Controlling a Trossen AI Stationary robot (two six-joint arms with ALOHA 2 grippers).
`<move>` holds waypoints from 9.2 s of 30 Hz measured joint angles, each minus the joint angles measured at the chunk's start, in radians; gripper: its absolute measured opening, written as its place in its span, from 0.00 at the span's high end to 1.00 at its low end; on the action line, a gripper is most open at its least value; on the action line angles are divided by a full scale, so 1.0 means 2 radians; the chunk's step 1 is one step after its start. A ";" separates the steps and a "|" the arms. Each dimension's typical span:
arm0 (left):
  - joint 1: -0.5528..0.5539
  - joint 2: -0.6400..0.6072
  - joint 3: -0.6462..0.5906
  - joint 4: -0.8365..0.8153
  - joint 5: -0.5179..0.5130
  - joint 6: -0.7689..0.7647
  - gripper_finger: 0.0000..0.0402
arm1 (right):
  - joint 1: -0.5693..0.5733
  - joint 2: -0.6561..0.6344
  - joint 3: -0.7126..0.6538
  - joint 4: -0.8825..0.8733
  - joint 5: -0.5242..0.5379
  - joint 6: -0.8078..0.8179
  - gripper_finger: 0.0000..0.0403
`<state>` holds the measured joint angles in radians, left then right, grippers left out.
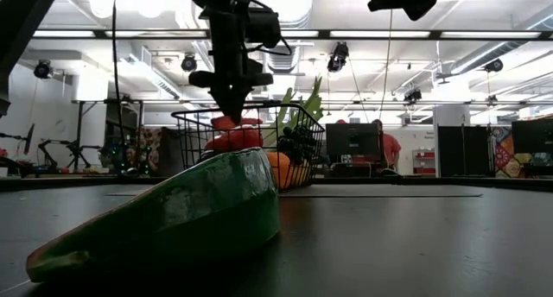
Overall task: Build produce basket
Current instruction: Put the carrot into the wire basket, then put the apple into the wire basket
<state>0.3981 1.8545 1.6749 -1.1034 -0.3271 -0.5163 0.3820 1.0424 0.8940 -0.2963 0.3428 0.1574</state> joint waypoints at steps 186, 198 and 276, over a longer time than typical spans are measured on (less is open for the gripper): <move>-0.428 -0.460 -0.525 0.784 -0.208 0.444 0.56 | -0.282 0.463 0.644 -0.511 -0.200 0.075 0.31; -0.428 -0.458 -0.525 0.784 -0.208 0.445 0.56 | -0.299 0.544 0.698 -0.544 -0.202 0.017 0.31; -0.428 -0.457 -0.525 0.784 -0.207 0.445 0.56 | -0.298 0.559 0.693 -0.520 -0.197 -0.023 0.98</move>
<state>-0.4585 0.9401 0.6258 0.4637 -0.7414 0.3737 -0.2142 2.1601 2.2797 -1.3360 -0.0513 0.1112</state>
